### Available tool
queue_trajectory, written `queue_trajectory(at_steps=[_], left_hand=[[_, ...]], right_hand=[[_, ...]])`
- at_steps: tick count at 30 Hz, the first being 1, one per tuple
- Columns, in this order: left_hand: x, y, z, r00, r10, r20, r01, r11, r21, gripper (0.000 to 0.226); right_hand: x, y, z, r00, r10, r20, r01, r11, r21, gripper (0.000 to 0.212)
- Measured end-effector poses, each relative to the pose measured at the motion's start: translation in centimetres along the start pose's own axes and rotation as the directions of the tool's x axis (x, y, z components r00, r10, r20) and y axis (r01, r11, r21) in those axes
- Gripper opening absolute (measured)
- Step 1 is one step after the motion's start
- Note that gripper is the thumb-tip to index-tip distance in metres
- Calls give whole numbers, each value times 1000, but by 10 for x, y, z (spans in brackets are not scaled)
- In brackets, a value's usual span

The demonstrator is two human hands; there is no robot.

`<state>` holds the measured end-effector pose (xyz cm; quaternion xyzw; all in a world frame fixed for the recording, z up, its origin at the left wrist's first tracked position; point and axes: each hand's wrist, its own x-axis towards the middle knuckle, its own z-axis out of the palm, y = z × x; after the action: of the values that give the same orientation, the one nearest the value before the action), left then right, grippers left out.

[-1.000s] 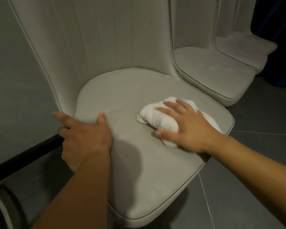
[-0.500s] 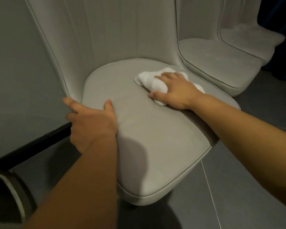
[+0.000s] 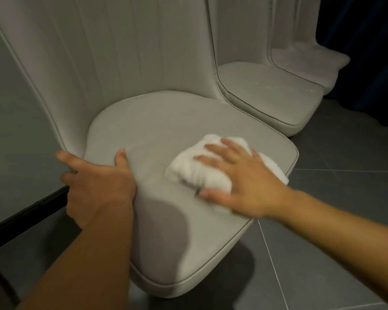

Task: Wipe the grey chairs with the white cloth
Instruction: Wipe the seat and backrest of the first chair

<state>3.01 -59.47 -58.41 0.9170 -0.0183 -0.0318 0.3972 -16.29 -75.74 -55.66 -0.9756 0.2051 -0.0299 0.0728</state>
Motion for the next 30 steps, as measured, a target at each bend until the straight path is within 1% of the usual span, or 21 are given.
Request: queue_trajectory(at_steps=[2, 4, 6, 9, 11, 13, 15, 16, 18, 20, 23, 25, 28, 30], left_hand=[[-1, 1, 0, 1000, -8, 0, 8, 1000, 6, 102], [0, 1, 2, 1000, -7, -8, 7, 1000, 14, 103], [0, 1, 4, 1000, -6, -18, 6, 1000, 17, 104], [1, -1, 4, 999, -7, -38, 7, 1000, 8, 105], [2, -2, 6, 999, 3, -54, -4, 1000, -14, 106], [4, -5, 7, 998, 12, -56, -14, 999, -36, 106], [2, -6, 4, 999, 8, -46, -9, 1000, -30, 106], [2, -5, 3, 999, 7, -41, -8, 1000, -23, 106], [0, -4, 1, 999, 13, -30, -14, 1000, -13, 105], [0, -3, 2, 999, 11, -31, -11, 1000, -6, 105], [-1, -1, 1, 1000, -7, -19, 7, 1000, 9, 105], [-3, 1, -1, 1000, -9, -18, 9, 1000, 1, 104], [-2, 1, 0, 1000, -16, -27, 16, 1000, -4, 106], [-1, -1, 1, 1000, -14, -23, 14, 1000, -5, 108]], right_hand=[[28, 49, -12, 982, 182, -40, -181, 983, 25, 99], [53, 85, -24, 951, 309, -20, -308, 950, 53, 101], [72, 97, -27, 935, 354, -1, -354, 934, 59, 97], [71, 77, -20, 915, 403, -29, -401, 915, 51, 93], [45, 51, -16, 918, 395, -37, -393, 918, 56, 98], [9, 19, -11, 946, 323, -33, -321, 945, 53, 101], [-23, -6, -7, 972, 233, 9, -233, 971, 46, 99], [-33, -12, -6, 979, 200, 30, -201, 978, 52, 98], [-33, -6, -9, 980, 190, 56, -193, 979, 71, 96], [-7, 12, -13, 976, 212, 44, -215, 974, 76, 96], [62, 53, -17, 965, 264, 14, -264, 963, 62, 96], [110, 75, -17, 965, 262, 17, -262, 964, 32, 97], [168, 83, -14, 968, 247, 46, -248, 969, 5, 103], [192, 79, -10, 964, 259, 55, -260, 966, 13, 100]])
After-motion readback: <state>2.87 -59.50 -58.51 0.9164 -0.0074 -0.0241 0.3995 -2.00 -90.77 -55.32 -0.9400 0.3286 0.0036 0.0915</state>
